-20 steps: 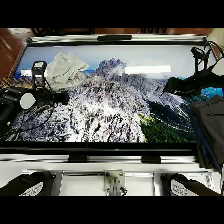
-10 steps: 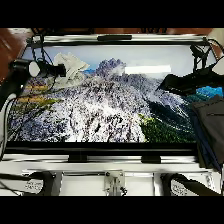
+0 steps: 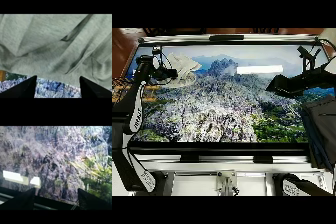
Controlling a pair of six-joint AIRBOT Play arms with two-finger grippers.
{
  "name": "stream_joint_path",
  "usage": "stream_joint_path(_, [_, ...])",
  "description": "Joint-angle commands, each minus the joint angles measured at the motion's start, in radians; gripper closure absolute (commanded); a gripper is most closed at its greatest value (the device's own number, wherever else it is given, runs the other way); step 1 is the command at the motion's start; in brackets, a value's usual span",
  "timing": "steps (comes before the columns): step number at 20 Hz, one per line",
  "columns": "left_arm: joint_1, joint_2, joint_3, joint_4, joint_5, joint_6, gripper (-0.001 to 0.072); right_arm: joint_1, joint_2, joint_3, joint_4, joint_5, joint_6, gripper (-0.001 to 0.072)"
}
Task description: Fold the shirts.
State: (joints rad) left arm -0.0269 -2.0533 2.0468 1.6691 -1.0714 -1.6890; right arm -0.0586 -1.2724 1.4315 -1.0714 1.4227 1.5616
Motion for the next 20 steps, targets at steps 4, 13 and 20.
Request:
stream_joint_path(4, [0.008,-0.076,0.019,0.015,0.088,0.045,0.0103,0.000,0.000,0.000,0.018,0.001,-0.019,0.0077])
stream_joint_path(13, [0.007,-0.106,-0.010,-0.036,0.163,0.042,0.0481,0.000,0.000,0.000,0.025,-0.040,-0.020,0.0077])
stream_joint_path(20, [-0.044,0.104,-0.009,-0.167,0.365,0.046,0.0678,-0.001,0.000,0.000,0.106,-0.126,-0.009,0.0077])
